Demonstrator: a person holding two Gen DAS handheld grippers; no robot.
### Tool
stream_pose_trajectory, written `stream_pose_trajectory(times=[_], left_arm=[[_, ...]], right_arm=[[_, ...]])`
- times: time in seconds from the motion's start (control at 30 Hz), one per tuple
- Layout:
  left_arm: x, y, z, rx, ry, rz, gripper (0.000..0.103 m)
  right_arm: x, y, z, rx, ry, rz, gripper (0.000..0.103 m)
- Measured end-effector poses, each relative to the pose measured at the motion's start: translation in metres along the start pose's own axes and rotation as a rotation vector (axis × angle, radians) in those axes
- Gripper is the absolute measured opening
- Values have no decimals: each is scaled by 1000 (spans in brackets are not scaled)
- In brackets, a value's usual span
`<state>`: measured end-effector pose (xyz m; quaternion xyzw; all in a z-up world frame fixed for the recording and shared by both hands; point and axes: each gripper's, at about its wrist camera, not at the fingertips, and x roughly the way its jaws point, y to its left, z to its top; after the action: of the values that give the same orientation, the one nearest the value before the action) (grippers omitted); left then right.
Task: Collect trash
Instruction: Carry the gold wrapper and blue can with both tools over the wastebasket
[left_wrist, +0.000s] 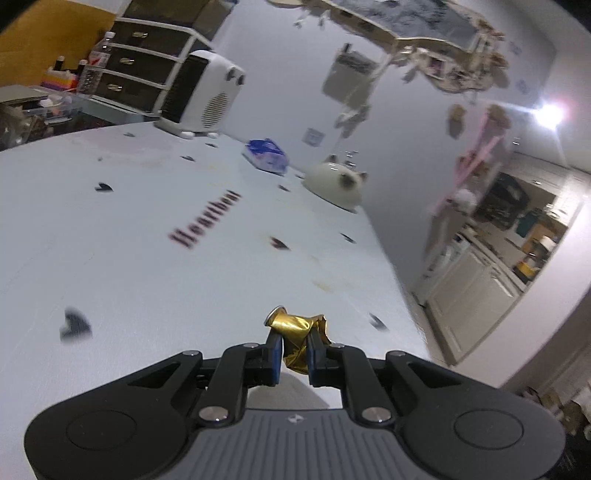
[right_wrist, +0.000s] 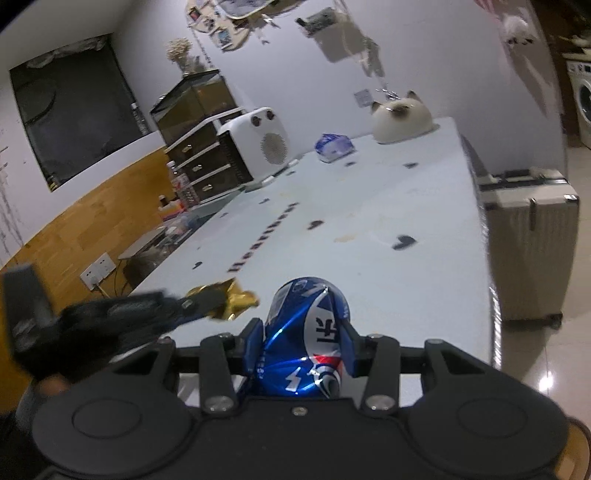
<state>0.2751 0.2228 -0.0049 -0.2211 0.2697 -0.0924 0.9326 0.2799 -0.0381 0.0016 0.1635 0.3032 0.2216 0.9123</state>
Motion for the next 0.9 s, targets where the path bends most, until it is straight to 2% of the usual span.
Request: stream_pose_trajectory(times=[0.13,0.2,0.47,0.63,0.9], left_arm=[[-7,-20,-30,27,46,-62,13],[-7,-27,-37,52,46,-51,13],[-2,-25,-44,42,73,-92,13],[-2,-32,-47,72,85,-116,12],[-8,-32,-49,64,68,-111,12]], right_arm=[[-6,-8,-6,66,47,6,44],[-10,-10,-8,82,59,-7,44],[-24,-16,-10,107,205,69,46],[-16,-16,-12,157,273,114,47],[-21,-10,-16,130,210,83,46]])
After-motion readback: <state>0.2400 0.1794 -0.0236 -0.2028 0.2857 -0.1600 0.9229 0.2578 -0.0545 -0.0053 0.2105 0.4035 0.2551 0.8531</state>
